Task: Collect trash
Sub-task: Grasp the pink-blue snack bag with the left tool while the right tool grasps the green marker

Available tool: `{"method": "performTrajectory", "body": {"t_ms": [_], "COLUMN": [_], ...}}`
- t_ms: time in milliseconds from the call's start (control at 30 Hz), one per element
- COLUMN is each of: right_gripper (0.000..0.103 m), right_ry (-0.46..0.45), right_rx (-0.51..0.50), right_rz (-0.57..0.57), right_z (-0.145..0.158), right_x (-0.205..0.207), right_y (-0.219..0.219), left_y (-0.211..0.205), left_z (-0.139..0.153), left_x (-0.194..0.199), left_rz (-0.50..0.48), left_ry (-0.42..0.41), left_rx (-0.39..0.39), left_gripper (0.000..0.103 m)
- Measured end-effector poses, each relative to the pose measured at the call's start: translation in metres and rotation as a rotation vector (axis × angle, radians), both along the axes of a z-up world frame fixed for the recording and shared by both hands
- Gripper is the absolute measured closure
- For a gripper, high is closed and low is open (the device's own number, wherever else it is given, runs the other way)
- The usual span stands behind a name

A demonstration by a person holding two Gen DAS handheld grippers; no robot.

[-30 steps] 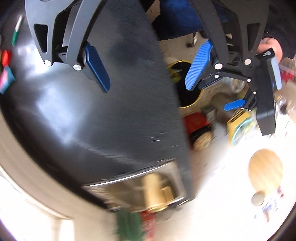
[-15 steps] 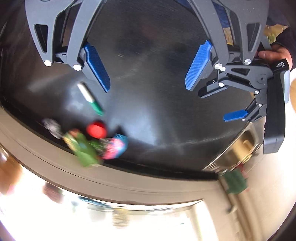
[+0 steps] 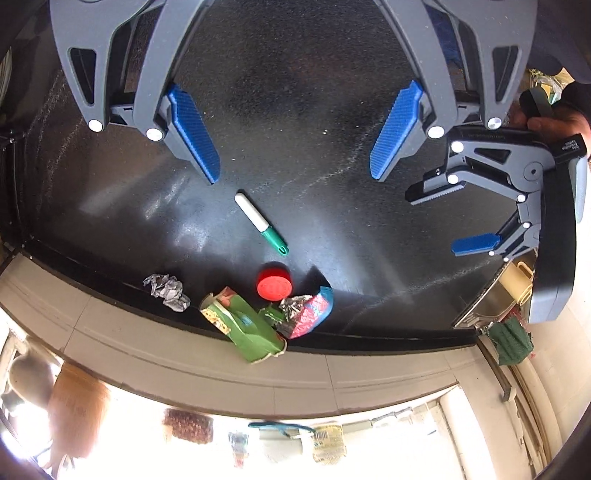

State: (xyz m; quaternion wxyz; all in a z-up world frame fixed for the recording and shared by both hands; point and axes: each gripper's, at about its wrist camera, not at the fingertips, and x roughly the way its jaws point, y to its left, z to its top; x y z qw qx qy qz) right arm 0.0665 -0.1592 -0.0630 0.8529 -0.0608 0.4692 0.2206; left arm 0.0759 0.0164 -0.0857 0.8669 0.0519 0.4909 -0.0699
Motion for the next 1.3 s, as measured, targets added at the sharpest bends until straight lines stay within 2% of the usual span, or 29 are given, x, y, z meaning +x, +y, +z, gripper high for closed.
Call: {"method": "performTrajectory", "body": {"t_ms": [200,567,767,867,900,967,1033,1067,1100,1200,1300], "right_gripper": [0.022,0.026,0.035,0.048,0.055,0.068,0.08,0.085,0.089,0.089,0.089], "right_ry": [0.055,0.158,0.129,0.099,0.091,0.084,0.085,0.088,0.09,0.097,0.093], "right_rx": [-0.014,-0.084,-0.144,-0.169,-0.175,-0.176,-0.176,-0.173,-0.172,-0.168,-0.16], "right_rz": [0.004,0.026,0.087,0.118,0.129,0.145,0.155,0.159,0.158,0.154,0.152], "right_z": [-0.027,-0.091,-0.107,-0.107,-0.107,-0.106,-0.106,-0.106,-0.105,-0.106,-0.1], "right_x": [0.029,0.086,0.109,0.114,0.114,0.114,0.112,0.11,0.11,0.104,0.089], "right_y": [0.004,0.014,0.028,0.036,0.038,0.041,0.044,0.045,0.047,0.053,0.057], "left_y": [-0.002,0.005,0.01,0.011,0.011,0.011,0.01,0.01,0.008,0.007,0.01], "left_z": [-0.022,-0.075,-0.086,-0.087,-0.088,-0.086,-0.083,-0.082,-0.08,-0.076,-0.069], "left_x": [0.04,0.137,0.18,0.194,0.197,0.199,0.198,0.197,0.196,0.185,0.169], "left_rz": [-0.034,-0.058,-0.073,-0.078,-0.08,-0.088,-0.097,-0.097,-0.098,-0.098,-0.09], "left_ry": [0.024,0.069,0.053,0.043,0.039,0.023,0.021,0.021,0.018,0.023,0.022], "left_rx": [0.031,0.064,0.065,0.054,0.051,0.036,0.008,0.003,0.009,0.014,0.024], "left_gripper": [0.007,0.007,0.007,0.008,0.009,0.018,0.038,0.044,0.06,0.068,0.069]}}
